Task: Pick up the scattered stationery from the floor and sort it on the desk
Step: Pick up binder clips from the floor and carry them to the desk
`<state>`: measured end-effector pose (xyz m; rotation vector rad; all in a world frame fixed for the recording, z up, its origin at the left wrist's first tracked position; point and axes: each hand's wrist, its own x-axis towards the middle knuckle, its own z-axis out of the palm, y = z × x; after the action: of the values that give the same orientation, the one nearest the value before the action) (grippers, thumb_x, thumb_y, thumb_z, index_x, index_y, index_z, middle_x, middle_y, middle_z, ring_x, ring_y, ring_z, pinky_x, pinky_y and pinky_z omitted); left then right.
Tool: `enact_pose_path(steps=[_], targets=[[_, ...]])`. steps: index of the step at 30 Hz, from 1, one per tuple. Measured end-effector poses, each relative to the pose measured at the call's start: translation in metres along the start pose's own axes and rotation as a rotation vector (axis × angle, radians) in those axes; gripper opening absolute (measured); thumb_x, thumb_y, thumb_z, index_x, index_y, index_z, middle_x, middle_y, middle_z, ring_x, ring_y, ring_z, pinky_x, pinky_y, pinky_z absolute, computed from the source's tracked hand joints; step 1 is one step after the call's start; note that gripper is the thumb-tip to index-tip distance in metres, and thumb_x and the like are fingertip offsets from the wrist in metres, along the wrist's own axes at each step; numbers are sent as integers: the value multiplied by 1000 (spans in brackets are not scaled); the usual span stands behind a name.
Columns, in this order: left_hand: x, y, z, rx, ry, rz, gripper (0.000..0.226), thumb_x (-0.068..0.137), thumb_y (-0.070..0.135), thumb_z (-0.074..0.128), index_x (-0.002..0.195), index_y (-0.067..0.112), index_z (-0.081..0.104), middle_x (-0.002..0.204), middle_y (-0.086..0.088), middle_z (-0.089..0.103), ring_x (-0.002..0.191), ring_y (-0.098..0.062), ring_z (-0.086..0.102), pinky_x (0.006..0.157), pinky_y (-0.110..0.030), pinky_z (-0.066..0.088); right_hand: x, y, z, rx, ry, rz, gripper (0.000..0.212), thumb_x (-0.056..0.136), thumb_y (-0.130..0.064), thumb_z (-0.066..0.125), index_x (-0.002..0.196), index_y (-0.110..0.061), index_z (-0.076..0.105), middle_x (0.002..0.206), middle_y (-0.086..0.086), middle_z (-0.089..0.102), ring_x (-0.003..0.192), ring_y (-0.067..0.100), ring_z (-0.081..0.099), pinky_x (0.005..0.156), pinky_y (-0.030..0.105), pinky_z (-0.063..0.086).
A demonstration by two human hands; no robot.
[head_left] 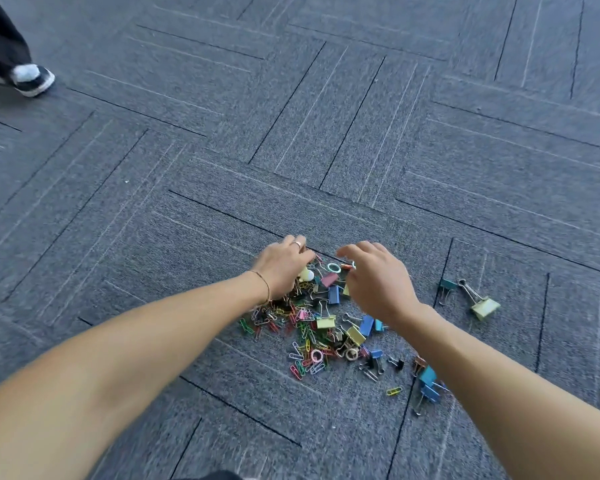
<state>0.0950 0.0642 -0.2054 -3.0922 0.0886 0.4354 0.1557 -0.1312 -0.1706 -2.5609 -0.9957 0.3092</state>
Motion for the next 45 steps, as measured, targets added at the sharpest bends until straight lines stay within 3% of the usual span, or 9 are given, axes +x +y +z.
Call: enact_pose_path(steps=[6,12,22,27,32,34,37,41,45], targets=[[6,-5,7,18,122,79,12,89,18,65,100,20,62,102,-1,63,90,-17,56,74,-29,48,8,3,9,-28,-10,24,37,88,-7,54,119,-21,68,113,-1,68,106,23,57,82,37,52],[1,-6,18,-80,133,47,14,96,23,60,109,18,59,89,1,64,78,-16,55,75,-27,44,11,6,27,1,-32,91,34,88,-4,55,115,-20,69,110,-2,70,101,21,60,82,39,53],[3,-3,0,-959,-51,-489,14,96,10,56,107,19,58,92,0,67,79,-19,72,58,-30,52,33,14,53,15,-71,113,27,90,-34,71,110,-17,69,103,0,67,99,22,58,77,36,50],[19,3,-26,-1180,-217,-509,24,98,-1,44,120,9,46,98,-8,57,74,-22,69,78,-43,60,41,13,55,6,-140,109,32,88,-39,71,79,-9,67,82,0,66,76,19,58,67,34,50],[36,16,-44,-1012,-255,-478,25,91,9,52,116,11,47,90,-6,53,64,-14,45,53,-25,35,48,22,18,242,-182,252,15,94,-10,64,83,-10,74,78,3,71,67,16,65,65,31,55],[43,27,-44,-888,-240,-442,10,89,18,55,97,11,54,88,-5,51,63,-15,42,55,-26,35,53,34,-7,413,-232,361,14,95,-4,62,94,-10,75,85,4,71,68,13,68,58,24,54],[51,42,-35,-659,-169,-418,29,93,30,53,68,17,45,75,-1,51,67,-20,46,55,-27,34,53,56,-41,619,-282,498,30,97,6,48,91,-3,75,85,11,70,63,14,64,51,22,49],[64,61,-19,-494,-177,-356,31,94,48,50,84,19,54,96,-4,67,86,-26,58,67,-30,42,40,75,-57,946,-343,621,30,96,-5,38,77,-7,61,69,9,61,55,18,52,52,28,41],[81,77,-10,-377,-173,-349,53,85,70,53,105,21,59,110,-5,67,101,-30,62,77,-35,49,33,90,-54,789,-336,619,28,95,-17,48,68,-14,55,61,3,54,50,15,44,48,26,35]])
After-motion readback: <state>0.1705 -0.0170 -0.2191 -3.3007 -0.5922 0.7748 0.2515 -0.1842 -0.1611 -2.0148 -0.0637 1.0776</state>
